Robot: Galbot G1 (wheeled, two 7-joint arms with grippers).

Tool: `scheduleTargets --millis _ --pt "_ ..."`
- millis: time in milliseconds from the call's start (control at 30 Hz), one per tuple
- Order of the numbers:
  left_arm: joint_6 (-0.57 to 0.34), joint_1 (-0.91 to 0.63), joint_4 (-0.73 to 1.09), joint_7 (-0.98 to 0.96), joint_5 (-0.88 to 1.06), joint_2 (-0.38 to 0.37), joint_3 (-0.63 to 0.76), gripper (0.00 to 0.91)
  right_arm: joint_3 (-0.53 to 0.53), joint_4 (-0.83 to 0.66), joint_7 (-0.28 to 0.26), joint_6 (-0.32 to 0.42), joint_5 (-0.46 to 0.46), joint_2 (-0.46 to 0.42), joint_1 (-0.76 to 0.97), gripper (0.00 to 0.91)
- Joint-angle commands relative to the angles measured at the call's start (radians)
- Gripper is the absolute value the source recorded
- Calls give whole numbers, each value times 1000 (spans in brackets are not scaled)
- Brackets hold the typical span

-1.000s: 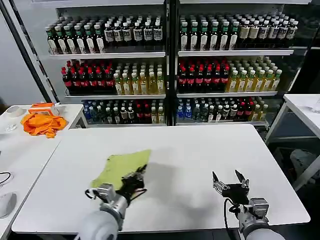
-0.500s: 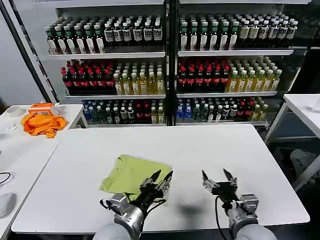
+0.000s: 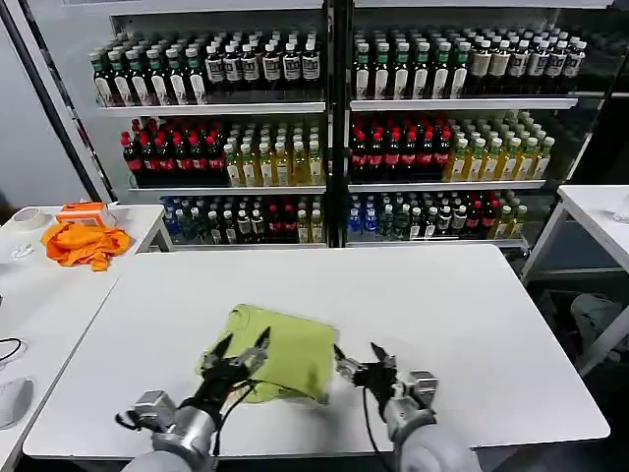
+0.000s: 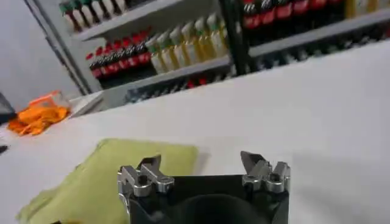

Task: Fold and organize the clothes.

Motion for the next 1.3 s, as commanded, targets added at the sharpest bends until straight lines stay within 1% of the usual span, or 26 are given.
scheduleTargets --millis 33,67,200,233,267,300,367,400,433,600,800,967,1133,1300 --pt "-5 83 -38 -2 -14 -22 -152 907 -191 -187 127 -54 82 70 181 907" --pt "-5 87 -38 -1 -12 -24 -152 907 -201 -208 139 -63 87 80 199 907" --pt "-6 91 -38 -2 -11 -28 -157 907 -209 -244 155 -66 93 96 232 907" --pt "-6 91 -39 -2 -11 -28 -158 907 -210 -248 155 -67 95 99 237 897" --pt "-6 91 -40 -2 -11 -29 -160 907 -210 -255 152 -68 96 102 245 846" --pt "-6 91 -41 -2 -11 -30 -161 907 -210 -258 152 -68 97 104 250 746" --pt "-5 93 -42 -2 -11 -32 -160 907 -204 -263 158 -71 107 106 258 232" --pt "-5 93 -42 -2 -10 -32 -160 907 -202 -264 162 -72 113 105 260 151" --pt "-5 94 -42 -2 -10 -34 -159 907 -198 -266 168 -75 124 103 263 0" --pt "-5 93 -42 -2 -6 -39 -153 907 -185 -261 164 -71 133 92 268 0" --pt "-5 90 -39 -2 0 -41 -142 907 -176 -265 154 -74 117 70 286 0" --pt "-5 90 -37 -1 6 -42 -131 907 -158 -274 121 -77 59 42 301 0" --pt "-6 89 -34 0 10 -42 -124 907 -138 -265 90 -77 30 -7 302 0" --pt "-6 88 -32 1 16 -45 -115 907 -90 -264 60 -75 12 -56 300 0"
